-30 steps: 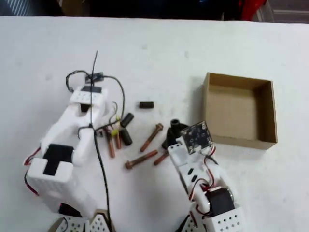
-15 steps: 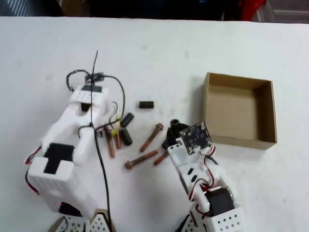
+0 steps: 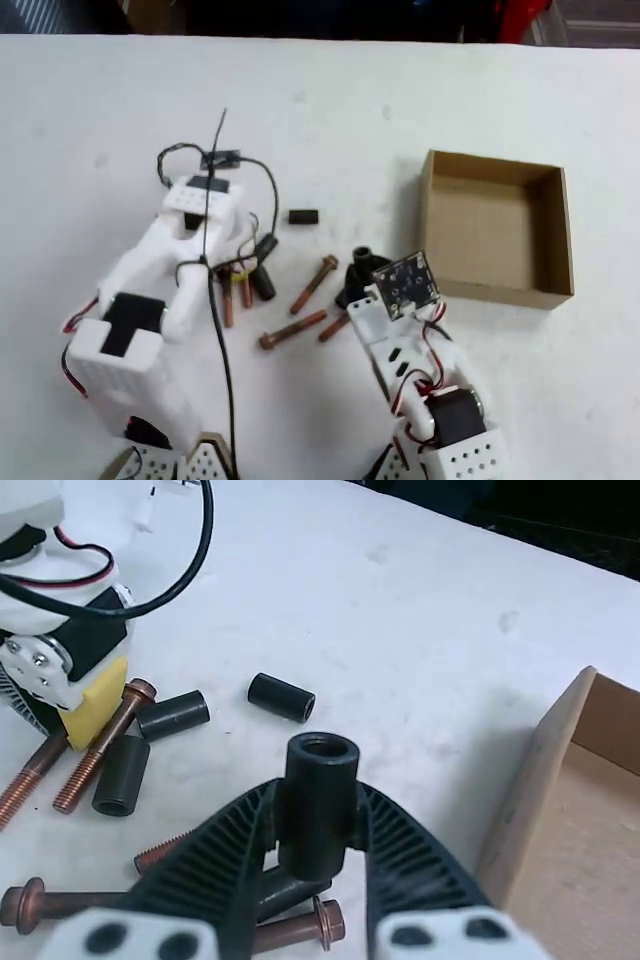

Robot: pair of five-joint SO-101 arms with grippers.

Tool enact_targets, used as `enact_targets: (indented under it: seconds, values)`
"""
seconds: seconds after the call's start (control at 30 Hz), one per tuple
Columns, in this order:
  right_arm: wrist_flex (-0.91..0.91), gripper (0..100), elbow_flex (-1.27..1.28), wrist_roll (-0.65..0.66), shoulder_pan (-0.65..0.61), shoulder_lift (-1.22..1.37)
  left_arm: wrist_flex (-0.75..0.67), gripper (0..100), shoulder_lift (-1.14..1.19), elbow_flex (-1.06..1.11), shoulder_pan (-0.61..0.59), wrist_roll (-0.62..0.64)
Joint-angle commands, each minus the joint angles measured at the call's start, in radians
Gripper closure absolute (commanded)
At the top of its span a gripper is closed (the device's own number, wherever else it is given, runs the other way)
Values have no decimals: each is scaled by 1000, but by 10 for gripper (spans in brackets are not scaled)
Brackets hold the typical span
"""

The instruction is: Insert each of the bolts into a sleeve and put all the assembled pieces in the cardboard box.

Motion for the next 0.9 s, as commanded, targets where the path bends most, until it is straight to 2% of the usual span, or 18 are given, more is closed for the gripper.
enact_targets:
  seconds: [0.0, 0.37, 0.57, 0.7, 0.87]
  values:
    - [-4, 983, -5, 14, -12, -7, 5, 963, 10, 5, 13, -15]
    - [-4, 983, 15, 15, -15, -7, 12, 965, 7, 3, 12, -23]
    - [-7, 983, 35, 6, -117, -7, 14, 980, -1, -5, 5, -104]
    - [-105, 983, 72, -23, -157, -7, 14, 980, -41, -3, -30, -107]
    - [-252, 983, 127, -98, -163, -7, 14, 980, -205, 37, -73, -109]
